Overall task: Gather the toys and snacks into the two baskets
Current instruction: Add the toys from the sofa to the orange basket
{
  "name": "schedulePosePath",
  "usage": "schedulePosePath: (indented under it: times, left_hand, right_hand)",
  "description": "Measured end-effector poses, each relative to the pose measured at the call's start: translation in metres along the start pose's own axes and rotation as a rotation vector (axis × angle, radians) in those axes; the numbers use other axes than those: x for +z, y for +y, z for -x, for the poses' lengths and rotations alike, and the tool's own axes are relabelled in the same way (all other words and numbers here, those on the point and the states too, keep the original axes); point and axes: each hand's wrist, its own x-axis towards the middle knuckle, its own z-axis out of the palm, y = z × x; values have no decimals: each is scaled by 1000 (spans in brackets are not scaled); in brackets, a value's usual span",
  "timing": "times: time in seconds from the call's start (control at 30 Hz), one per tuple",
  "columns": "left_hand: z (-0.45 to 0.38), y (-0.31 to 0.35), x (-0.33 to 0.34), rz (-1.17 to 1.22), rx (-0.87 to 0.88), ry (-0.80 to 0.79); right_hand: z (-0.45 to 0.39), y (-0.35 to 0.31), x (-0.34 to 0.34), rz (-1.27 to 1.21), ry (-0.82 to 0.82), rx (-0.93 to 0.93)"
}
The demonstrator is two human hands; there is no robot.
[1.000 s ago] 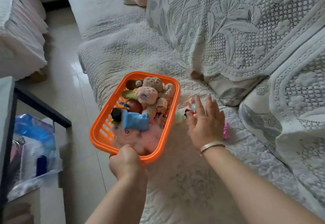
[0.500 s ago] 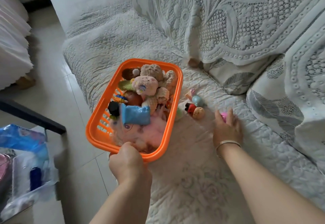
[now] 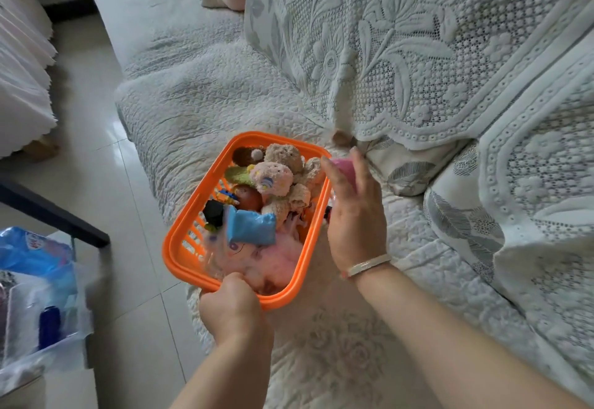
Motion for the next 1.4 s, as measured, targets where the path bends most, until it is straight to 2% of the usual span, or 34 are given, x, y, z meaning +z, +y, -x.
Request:
schedulePosePath:
  times: [0.13,0.23,0.33,0.43,0.57,0.77,0.9,1.07,1.2,1.3,1.4]
  left_hand:
    - [13,4,-12,16,-22,15]
    - [22,6,-24,18,-3,26]
    - [26,10,-36,33,-14,53]
    - [24,16,-45,62,-13,61]
    - [12,29,-50,109,-17,49]
    - [-22,55,-44,125,13,40]
    - [-48,66,-37,121,12,50]
    - [-69,72,-21,123,5,40]
    - [-83,67,-15,89,-2,43]
    - [-91,63,-14,62,5,40]
    - [-97,60,-15,60,13,23]
  right_hand:
    - [1,-56,-16,-127,-75,-126]
    - [15,-82,-27,-131,-209,-89]
    - [29,-93,-35,-20,-335,-39]
    - [35,-100,-36,212,-414,-104]
    - [35,-113,-22,332,-420,-114]
    - [33,-128,16,169,-355,-106]
    - [32,-119,42,55,-348,-97]
    - [21,-73,73,70,-321,134]
    - [21,-25,98,256,-639,322]
    - [24,-6,114,359,-764,361]
    - [22,3,130,392,-813,386]
